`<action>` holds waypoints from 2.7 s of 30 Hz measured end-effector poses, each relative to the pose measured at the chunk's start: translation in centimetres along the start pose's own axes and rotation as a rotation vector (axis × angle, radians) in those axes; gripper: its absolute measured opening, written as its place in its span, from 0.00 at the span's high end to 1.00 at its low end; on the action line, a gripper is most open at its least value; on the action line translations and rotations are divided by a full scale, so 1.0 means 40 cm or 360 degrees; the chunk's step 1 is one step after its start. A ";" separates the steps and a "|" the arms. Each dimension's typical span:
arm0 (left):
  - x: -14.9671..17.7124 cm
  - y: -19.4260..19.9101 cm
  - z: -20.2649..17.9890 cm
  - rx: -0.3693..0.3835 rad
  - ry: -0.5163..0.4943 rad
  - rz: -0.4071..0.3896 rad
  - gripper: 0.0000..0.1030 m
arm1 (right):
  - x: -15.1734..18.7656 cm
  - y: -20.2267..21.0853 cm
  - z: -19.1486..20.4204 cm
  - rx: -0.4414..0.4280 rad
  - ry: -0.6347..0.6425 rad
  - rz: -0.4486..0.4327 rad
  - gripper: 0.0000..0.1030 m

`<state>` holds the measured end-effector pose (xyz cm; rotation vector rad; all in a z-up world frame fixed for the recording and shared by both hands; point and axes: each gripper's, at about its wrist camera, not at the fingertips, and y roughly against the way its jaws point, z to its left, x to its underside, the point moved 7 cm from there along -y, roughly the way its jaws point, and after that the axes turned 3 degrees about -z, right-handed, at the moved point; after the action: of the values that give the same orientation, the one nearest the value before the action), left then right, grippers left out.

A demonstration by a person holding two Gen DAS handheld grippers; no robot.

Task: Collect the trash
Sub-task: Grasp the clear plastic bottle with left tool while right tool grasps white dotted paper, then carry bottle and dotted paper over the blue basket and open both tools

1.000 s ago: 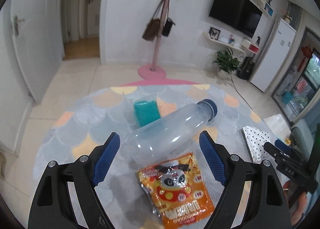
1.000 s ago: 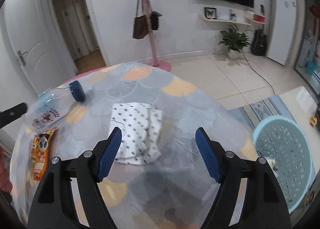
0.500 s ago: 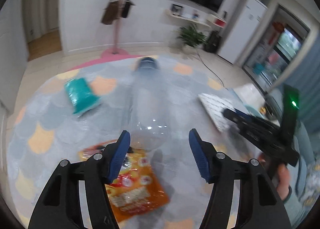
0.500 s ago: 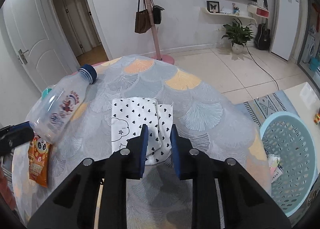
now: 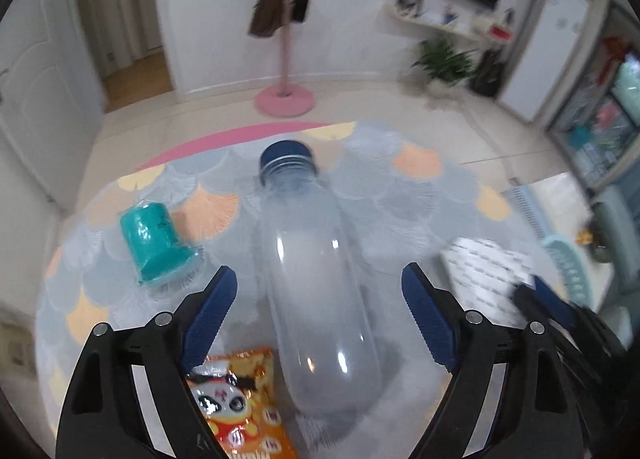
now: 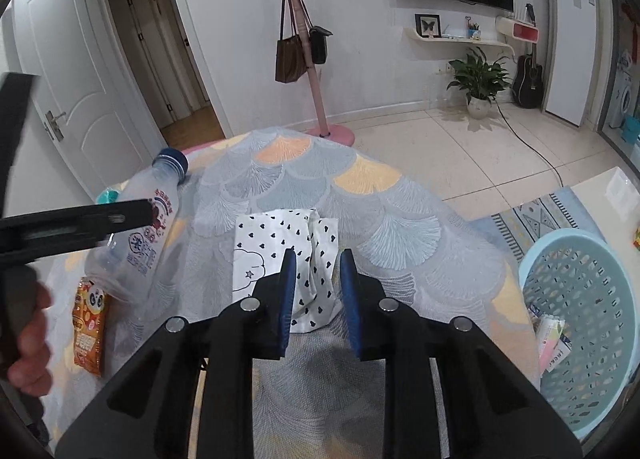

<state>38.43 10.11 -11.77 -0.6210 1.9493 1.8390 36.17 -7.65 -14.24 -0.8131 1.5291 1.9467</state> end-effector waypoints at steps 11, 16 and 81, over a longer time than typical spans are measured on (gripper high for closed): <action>0.041 -0.003 0.023 0.0049 0.0094 -0.0005 0.56 | -0.002 -0.018 0.002 0.0035 0.0001 0.0049 0.49; 0.047 0.087 -0.001 0.0078 0.0037 -0.0160 0.56 | 0.004 -0.041 0.010 0.0035 0.0020 0.0119 0.49; 0.231 0.129 -0.706 0.0770 -0.0336 -0.0105 0.30 | 0.195 0.415 -0.744 0.0416 -0.0680 -0.0125 0.48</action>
<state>28.46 -18.36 -10.86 -0.3174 2.0884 1.2618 22.88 -39.98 -14.38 -0.3142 1.4222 1.6804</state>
